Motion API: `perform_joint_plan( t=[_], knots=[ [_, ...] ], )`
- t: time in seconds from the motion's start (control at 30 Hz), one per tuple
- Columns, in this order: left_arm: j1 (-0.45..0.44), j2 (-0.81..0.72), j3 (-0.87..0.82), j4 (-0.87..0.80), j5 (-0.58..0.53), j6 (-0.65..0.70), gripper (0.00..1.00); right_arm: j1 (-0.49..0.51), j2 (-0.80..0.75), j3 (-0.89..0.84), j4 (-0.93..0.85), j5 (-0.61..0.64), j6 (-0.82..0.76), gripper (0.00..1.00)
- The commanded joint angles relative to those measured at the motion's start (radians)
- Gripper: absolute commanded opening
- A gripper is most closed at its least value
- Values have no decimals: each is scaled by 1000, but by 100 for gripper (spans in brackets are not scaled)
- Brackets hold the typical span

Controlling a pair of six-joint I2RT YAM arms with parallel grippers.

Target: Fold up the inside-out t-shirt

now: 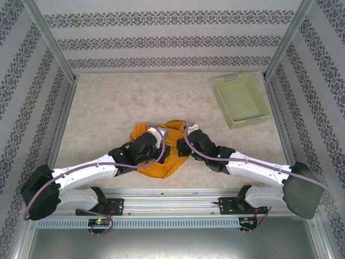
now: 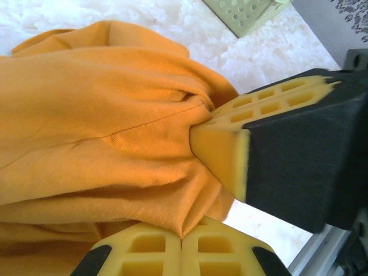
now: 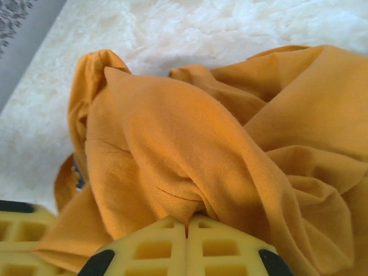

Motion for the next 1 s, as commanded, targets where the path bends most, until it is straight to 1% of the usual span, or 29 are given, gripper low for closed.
perform_joint_plan(
  t=[0.0, 0.13, 0.27, 0.3, 0.4, 0.53, 0.63, 0.7, 0.77, 0.9, 0.97],
  knots=[
    [14, -97, 88, -95, 27, -12, 0, 8, -5, 7, -87, 136, -89, 0],
    [14, -150, 102, -104, 98, -20, 0, -11, 16, -6, -78, 147, -115, 0],
    [23, -161, 84, -87, 100, -21, 0, -13, 8, -8, -80, 149, -122, 0],
    [26, -159, 80, -85, 90, -22, 0, -13, -2, -10, -85, 151, -124, 3],
    [37, -136, 84, -90, 67, -24, 0, -13, -63, -45, -60, 105, -129, 18],
    [44, -117, 89, -80, 54, -24, 0, -5, -158, -141, 49, -27, -123, 41],
    [48, -110, 97, -74, 65, -20, 0, 12, -165, -193, 134, -86, -125, 54],
    [48, -106, 104, -72, 76, -18, 0, 24, -138, -203, 177, -116, -137, 60],
    [48, -105, 108, -73, 86, -19, 0, 44, -99, -198, 210, -118, -162, 66],
    [48, -113, 106, -74, 93, -24, 0, 52, -8, -156, 235, -78, -196, 71],
    [48, -122, 107, -81, 93, -28, 0, 53, 39, -142, 260, -60, -209, 71]
  ],
)
